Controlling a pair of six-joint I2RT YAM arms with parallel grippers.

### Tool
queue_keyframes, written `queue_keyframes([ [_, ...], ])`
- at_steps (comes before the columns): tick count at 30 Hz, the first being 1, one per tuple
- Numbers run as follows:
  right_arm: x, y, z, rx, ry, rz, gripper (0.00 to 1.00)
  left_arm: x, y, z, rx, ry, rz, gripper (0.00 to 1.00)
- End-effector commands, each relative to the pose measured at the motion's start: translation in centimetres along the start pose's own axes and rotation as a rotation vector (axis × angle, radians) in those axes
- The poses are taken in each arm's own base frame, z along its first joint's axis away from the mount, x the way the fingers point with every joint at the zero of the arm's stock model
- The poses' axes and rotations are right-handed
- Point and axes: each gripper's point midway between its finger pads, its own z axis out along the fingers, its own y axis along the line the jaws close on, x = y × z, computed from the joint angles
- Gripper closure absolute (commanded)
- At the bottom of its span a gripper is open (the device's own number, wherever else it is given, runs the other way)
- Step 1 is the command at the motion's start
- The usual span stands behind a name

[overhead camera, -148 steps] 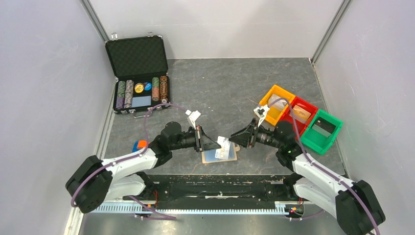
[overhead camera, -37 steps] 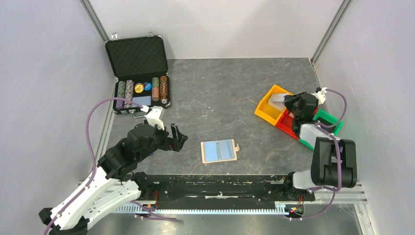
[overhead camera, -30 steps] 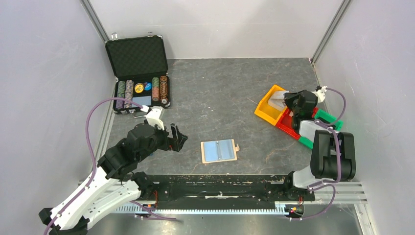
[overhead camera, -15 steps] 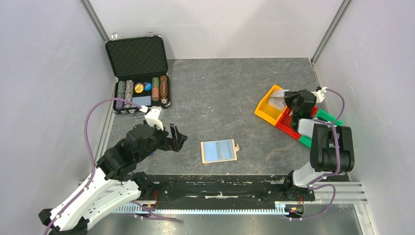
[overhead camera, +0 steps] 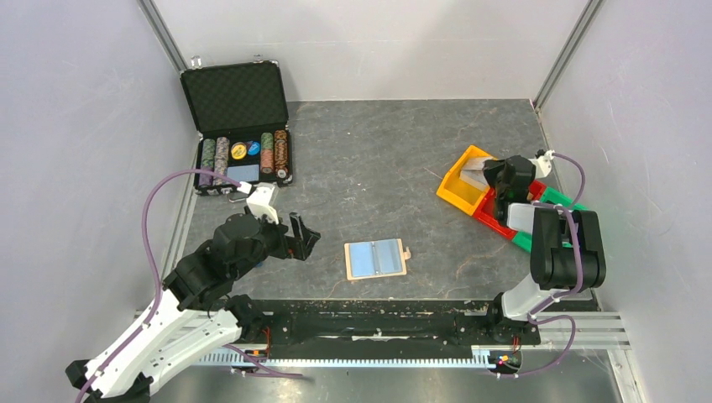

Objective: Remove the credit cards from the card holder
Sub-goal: Place the credit card in the storage box.

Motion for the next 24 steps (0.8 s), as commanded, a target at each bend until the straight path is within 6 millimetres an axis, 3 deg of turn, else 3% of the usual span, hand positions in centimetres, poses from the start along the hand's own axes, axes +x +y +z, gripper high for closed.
queue_keyframes([
  [1,-1.4,0.7,0.5,0.007,-0.059,-0.014,0.94,-0.9,0.4,0.0,-0.013,-0.048,0.028,0.0],
  [5,-1.7,0.3,0.4,0.034,-0.07,-0.014,0.83,-1.0,0.4,-0.1,-0.013,-0.056,0.027,0.0],
  [9,-2.5,0.7,0.2,0.041,-0.085,-0.045,0.81,-1.0,0.5,-0.2,-0.017,-0.058,0.025,0.0],
  [20,-6.8,4.3,-0.8,0.08,-0.106,-0.214,0.73,-0.6,0.4,0.2,-0.013,-0.033,0.035,0.0],
  [24,-7.1,7.1,-1.7,0.016,-0.057,-0.304,0.72,-0.2,0.4,0.4,-0.01,-0.017,0.044,0.0],
])
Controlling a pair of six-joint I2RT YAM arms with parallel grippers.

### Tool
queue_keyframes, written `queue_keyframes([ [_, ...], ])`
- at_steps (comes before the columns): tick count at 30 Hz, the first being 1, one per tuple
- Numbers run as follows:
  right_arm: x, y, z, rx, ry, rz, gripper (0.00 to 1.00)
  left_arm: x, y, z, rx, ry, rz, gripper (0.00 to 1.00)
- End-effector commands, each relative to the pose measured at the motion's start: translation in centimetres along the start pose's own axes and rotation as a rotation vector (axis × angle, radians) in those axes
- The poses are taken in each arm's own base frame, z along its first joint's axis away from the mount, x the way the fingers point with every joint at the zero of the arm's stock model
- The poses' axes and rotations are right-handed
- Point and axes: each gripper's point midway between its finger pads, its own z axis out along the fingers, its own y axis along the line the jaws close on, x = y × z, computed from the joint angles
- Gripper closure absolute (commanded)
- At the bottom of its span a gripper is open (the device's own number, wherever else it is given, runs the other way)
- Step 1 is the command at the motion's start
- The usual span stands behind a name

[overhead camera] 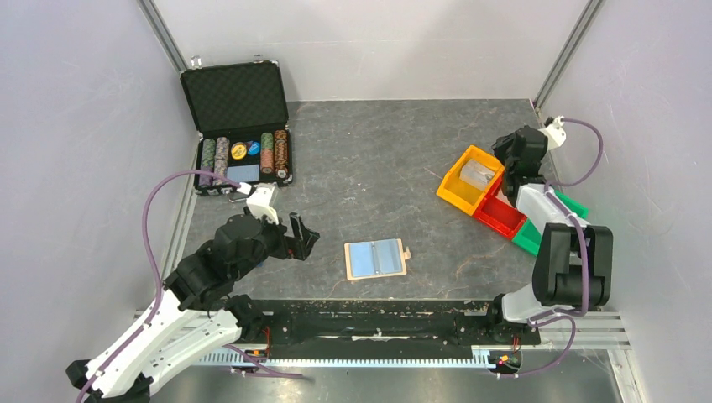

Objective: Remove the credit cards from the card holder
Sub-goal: Place the credit card in the storage box, then remove the credit card from the card holder.

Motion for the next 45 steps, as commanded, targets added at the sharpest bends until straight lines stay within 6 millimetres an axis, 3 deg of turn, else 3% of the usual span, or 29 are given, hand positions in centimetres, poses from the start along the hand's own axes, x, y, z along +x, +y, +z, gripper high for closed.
queue_keyframes([
  [1,-1.9,3.7,-1.6,-0.086,0.038,-0.134,0.72,-0.1,0.0,0.6,0.001,-0.001,0.041,0.0],
  [4,0.3,6.3,-3.0,-0.197,0.141,-0.205,0.71,0.6,0.0,1.3,-0.018,0.047,0.026,0.0],
  [7,3.2,7.2,-5.1,-0.285,0.245,-0.252,0.71,1.6,-0.1,1.9,-0.029,0.106,0.003,0.0],
  [10,7.4,8.2,-8.4,-0.386,0.343,-0.307,0.71,2.8,-0.3,2.6,-0.028,0.149,-0.029,0.0],
  [19,19.2,6.1,-20.3,-0.64,0.64,-0.453,0.72,6.9,-1.2,5.5,-0.007,0.254,-0.164,0.0],
  [23,22.4,5.5,-25.0,-0.745,0.729,-0.421,0.72,8.7,-2.1,7.2,0.036,0.297,-0.215,0.03],
  [28,25.8,4.9,-29.9,-0.849,0.808,-0.475,0.71,10.0,-4.7,8.9,0.157,0.36,-0.268,0.11],
  [32,27.4,4.4,-31.8,-0.871,0.826,-0.496,0.69,10.6,-4.9,10.3,0.152,0.376,-0.292,0.21],
  [35,28.2,4.0,-32.1,-0.849,0.827,-0.509,0.66,11.5,-4.8,11.5,0.134,0.381,-0.337,0.3],
  [39,28.6,3.4,-31.2,-0.795,0.807,-0.509,0.63,13.2,-3.9,12.7,0.075,0.425,-0.344,0.4],
  [45,28.7,2.4,-29.6,-0.709,0.759,-0.523,0.6,15.2,-3.1,13.8,0.051,0.472,-0.312,0.41],
])
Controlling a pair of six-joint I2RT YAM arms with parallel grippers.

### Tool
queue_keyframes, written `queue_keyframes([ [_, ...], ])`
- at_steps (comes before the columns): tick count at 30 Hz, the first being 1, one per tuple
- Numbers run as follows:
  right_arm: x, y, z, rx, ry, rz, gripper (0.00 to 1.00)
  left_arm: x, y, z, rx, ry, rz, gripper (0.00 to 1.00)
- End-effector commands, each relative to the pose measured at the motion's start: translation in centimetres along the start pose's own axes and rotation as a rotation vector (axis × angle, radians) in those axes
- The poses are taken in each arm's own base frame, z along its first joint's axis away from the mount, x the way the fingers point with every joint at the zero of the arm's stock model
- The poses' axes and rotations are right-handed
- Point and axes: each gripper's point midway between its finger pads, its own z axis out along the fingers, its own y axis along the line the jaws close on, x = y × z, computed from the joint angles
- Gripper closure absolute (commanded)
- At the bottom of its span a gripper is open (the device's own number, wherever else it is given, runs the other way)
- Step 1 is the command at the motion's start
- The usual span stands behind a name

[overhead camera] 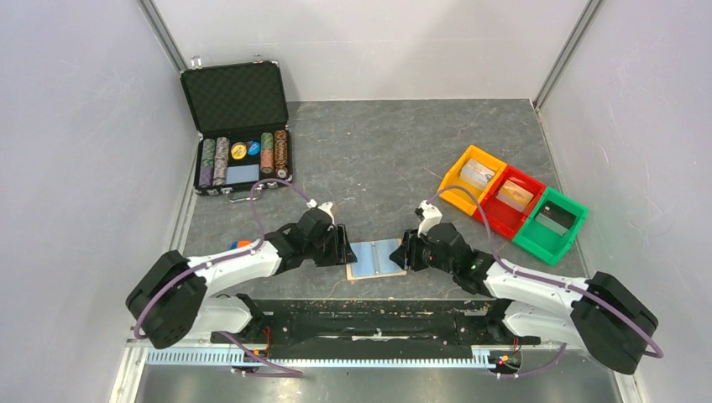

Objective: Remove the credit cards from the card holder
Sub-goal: Remove the credit card from the card holder.

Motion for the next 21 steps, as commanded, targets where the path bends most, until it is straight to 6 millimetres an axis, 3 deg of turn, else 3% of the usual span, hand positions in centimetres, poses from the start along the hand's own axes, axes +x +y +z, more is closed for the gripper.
queue_keyframes([
  [1,-0.9,-1.2,0.5,0.066,-0.062,0.019,0.6,-0.5,-0.4,1.0,0.025,-0.023,-0.01,0.42],
  [11,1.1,-2.8,1.3,0.112,-0.016,0.024,0.59,1.1,0.4,2.4,0.049,0.021,0.0,0.51],
  [21,1.8,-2.7,1.6,0.093,0.004,0.034,0.6,1.9,0.6,2.6,0.074,0.028,-0.002,0.57],
])
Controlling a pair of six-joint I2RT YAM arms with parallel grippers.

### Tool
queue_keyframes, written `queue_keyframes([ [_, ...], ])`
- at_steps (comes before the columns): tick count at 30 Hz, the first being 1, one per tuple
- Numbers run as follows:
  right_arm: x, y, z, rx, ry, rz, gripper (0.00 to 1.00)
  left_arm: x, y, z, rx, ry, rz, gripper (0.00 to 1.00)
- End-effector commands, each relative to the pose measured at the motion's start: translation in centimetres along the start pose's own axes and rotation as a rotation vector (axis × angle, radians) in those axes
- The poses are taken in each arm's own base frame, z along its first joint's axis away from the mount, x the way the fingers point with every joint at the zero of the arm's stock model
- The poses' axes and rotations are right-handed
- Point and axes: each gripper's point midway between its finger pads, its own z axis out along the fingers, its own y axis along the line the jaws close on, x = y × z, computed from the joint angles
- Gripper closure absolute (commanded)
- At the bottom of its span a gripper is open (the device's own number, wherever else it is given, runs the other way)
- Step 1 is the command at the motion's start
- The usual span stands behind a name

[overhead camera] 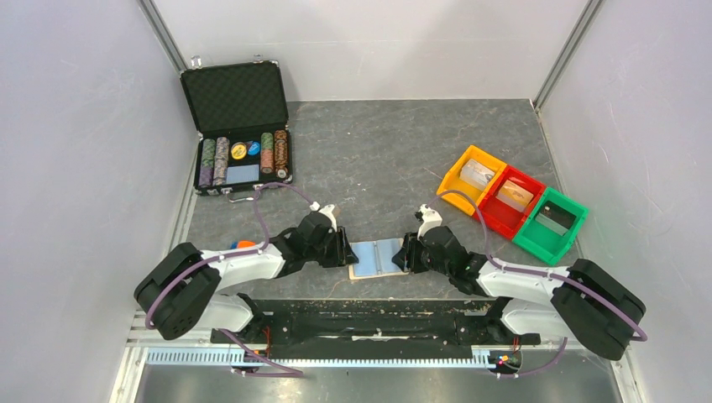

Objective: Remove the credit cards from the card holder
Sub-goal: Remove the credit card from the card holder.

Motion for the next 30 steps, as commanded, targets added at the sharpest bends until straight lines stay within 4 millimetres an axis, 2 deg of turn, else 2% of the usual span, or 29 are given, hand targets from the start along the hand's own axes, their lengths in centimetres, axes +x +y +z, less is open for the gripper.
queue_keyframes([
  [1,-0.1,0.4,0.2,-0.019,-0.014,0.012,0.6,1.1,0.4,0.4,0.011,0.03,-0.009,0.57],
  [11,-1.4,3.3,-0.4,-0.149,-0.039,0.033,0.64,1.8,0.1,0.4,0.041,0.05,-0.027,0.59],
  [21,-2.3,4.3,-0.9,-0.192,-0.062,0.029,0.75,1.7,-0.5,0.0,0.07,0.046,-0.033,0.59],
  [26,-2.2,5.3,-1.0,-0.239,-0.049,0.028,0.7,1.7,-0.7,-0.2,0.083,0.041,-0.039,0.59],
  [30,-2.5,5.3,-1.0,-0.231,-0.057,0.024,0.66,1.8,-0.7,-0.3,0.086,0.041,-0.04,0.59],
])
